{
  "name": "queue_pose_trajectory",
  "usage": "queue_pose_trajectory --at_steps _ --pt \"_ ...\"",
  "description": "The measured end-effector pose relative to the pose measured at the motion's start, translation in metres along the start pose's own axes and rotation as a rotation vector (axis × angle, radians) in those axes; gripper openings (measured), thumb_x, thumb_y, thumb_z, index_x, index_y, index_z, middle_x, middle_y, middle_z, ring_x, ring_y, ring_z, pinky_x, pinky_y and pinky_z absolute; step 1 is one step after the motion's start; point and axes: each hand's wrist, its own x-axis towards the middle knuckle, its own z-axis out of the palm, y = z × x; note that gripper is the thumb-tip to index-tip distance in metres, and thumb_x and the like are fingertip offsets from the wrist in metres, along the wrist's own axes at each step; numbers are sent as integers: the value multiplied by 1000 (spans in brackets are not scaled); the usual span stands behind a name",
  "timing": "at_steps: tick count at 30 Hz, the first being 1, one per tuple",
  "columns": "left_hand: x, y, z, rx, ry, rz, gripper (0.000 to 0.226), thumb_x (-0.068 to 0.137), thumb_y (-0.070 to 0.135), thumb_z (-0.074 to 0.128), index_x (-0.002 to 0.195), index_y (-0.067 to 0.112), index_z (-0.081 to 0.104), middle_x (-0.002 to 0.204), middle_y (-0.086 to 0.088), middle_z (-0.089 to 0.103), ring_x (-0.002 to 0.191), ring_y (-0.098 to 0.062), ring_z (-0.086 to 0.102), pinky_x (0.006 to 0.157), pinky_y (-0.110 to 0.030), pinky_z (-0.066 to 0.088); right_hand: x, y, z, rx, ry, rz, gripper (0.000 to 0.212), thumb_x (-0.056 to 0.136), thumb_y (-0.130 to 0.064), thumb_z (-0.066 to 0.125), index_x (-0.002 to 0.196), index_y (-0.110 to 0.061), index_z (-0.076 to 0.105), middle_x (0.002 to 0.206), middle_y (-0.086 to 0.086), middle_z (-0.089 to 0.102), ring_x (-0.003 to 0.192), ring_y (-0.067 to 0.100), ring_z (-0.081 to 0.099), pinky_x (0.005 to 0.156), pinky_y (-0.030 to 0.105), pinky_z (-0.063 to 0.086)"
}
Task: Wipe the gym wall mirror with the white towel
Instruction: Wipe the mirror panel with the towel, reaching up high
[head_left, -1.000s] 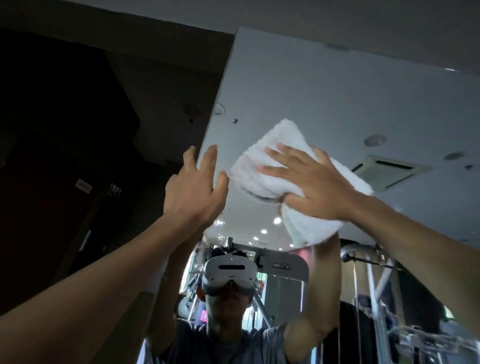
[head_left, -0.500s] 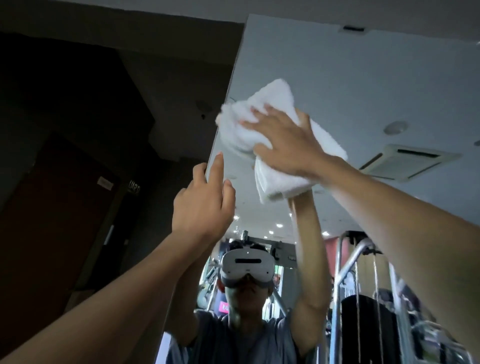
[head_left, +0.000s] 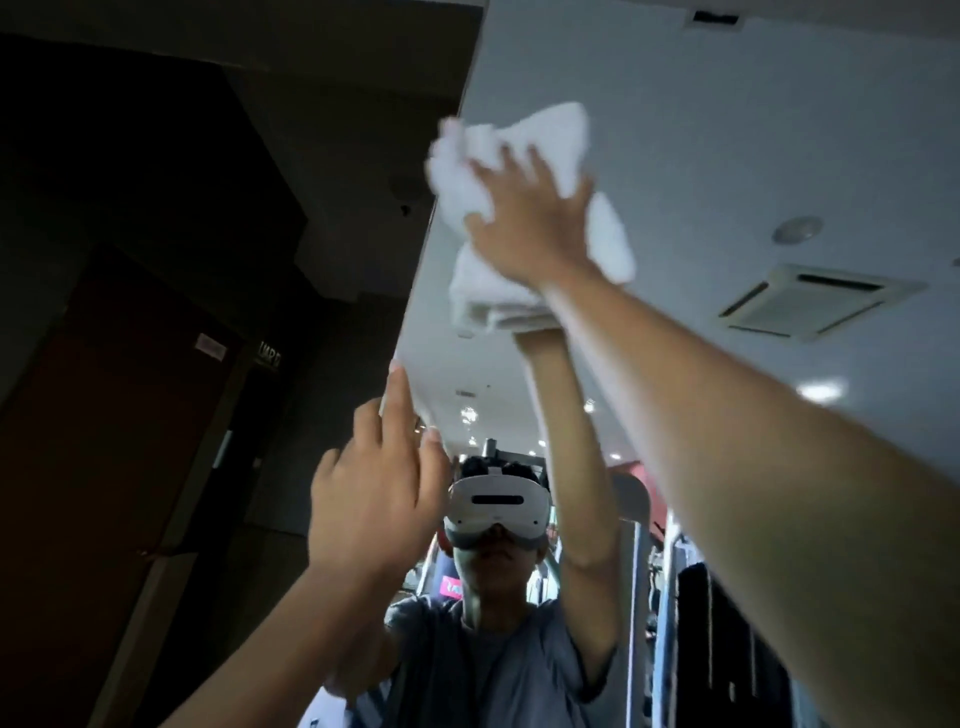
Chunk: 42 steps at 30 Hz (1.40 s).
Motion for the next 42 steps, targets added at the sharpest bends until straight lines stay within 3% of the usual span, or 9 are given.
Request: queue_pose_trajectory --at_steps 8,17,21,24,26,29,34,38,42 --pt "-16 -1 -3 -28 19 -37 67 96 52 14 160 33 4 124 -2 53 82 -27 62 73 -41 48 -87 -19 9 40 -108 -565 56 91 -51 29 147 -53 36 164 -18 22 152 10 13 116 49 6" --pt "-37 -13 2 -23 54 10 62 99 44 22 158 26 21 124 -4 60 72 -26 64 62 -39 53 -41 -7 16 0 85 67 58 98 -45 38 155 -37 29 167 1 16 154 23 9 116 59 6" --pt "-72 -25 2 -12 22 -17 60 100 40 26 157 21 27 124 -3 60 72 -27 65 58 -34 47 -116 -38 25 19 3 -346 59 96 -46 35 155 -39 31 167 -1 17 154 20 12 116 55 2" --pt "-107 -37 6 56 -100 1 63 103 46 10 160 19 17 146 -2 46 106 -24 61 69 -35 52 -167 0 22 28 -86 -887 60 86 -45 39 144 -37 51 159 -2 37 148 21 32 113 54 14" --pt "-116 -40 6 71 -129 0 63 103 46 7 161 21 10 149 -2 43 107 -22 58 68 -33 50 -150 45 12 -17 -144 -972 61 84 -43 42 144 -41 49 159 -2 37 147 21 33 110 60 21" --pt "-117 -36 5 5 -73 -74 60 103 43 19 160 23 21 137 -5 53 84 -22 63 59 -34 51 -101 79 -6 -9 -133 -532 64 86 -49 33 150 -49 30 164 -5 26 150 24 24 108 65 20" --pt "-124 -37 8 28 -83 -102 58 104 48 19 160 31 17 149 3 47 100 -19 62 65 -38 56 -124 9 14 -2 29 -38 63 94 -43 47 154 -35 31 166 2 19 153 23 13 115 62 6" --pt "-139 -41 8 62 -111 -165 59 103 45 22 155 20 34 142 -5 54 96 -22 63 59 -35 54 -207 -45 35 -8 22 -560 67 87 -44 54 152 -35 39 164 2 26 152 24 20 114 58 2" --pt "-164 -37 -1 -40 -73 -291 63 100 49 24 150 15 42 119 -2 66 77 -23 65 60 -32 51 -246 13 28 72 -109 -1059 61 86 -46 43 146 -39 48 159 -4 38 148 21 31 117 57 14"
